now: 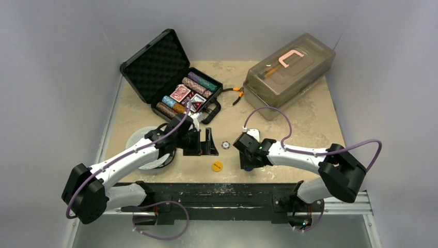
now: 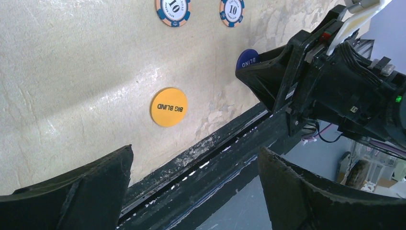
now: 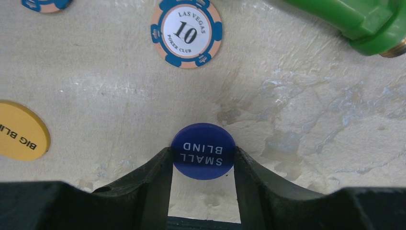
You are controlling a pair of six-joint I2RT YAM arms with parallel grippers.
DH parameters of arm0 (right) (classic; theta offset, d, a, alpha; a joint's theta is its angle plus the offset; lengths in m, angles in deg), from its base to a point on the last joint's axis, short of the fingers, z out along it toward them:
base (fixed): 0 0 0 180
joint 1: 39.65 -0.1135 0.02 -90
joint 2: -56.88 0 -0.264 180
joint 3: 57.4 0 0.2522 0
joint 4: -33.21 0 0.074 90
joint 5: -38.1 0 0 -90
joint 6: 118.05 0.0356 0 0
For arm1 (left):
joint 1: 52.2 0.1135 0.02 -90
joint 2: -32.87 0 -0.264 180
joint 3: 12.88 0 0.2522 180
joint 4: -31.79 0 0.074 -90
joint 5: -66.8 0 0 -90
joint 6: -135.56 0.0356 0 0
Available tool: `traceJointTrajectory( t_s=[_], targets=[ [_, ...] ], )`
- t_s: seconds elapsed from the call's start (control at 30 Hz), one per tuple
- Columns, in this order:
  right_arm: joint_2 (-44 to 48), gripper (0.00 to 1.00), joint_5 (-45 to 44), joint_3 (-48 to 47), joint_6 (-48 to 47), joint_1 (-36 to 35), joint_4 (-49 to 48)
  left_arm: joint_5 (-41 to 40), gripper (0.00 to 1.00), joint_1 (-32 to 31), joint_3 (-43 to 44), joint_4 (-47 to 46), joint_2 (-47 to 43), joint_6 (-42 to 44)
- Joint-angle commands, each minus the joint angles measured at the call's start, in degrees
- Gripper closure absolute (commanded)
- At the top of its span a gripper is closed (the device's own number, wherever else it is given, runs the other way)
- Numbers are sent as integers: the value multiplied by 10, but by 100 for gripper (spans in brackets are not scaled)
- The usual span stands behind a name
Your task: Pack up texas hold em set
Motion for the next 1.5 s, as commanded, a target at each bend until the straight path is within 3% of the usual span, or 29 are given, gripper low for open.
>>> traceJointTrajectory(
  t_s=[0.0,0.3,0.5,0.73,1.0,1.47],
  targets=[
    [25,63,-10,6,-22,0,-59,25,3,8,17,-34,17,-12],
    [52,65,-22,-1,-83,7,-127,154,5,86,-11,-148,59,-79],
    [46,65,35,-15,-161,26,-189,227,9,123,17,-198,126,-105],
    [45,65,131,-62,-266,33,-224,276,13,142,50,-242,195,-124],
    [51,66,178,-89,-306,36,-252,286,23,143,68,-223,217,-103],
    [49,66,206,-110,-326,39,-273,320,58,142,78,-196,228,-63]
  ],
)
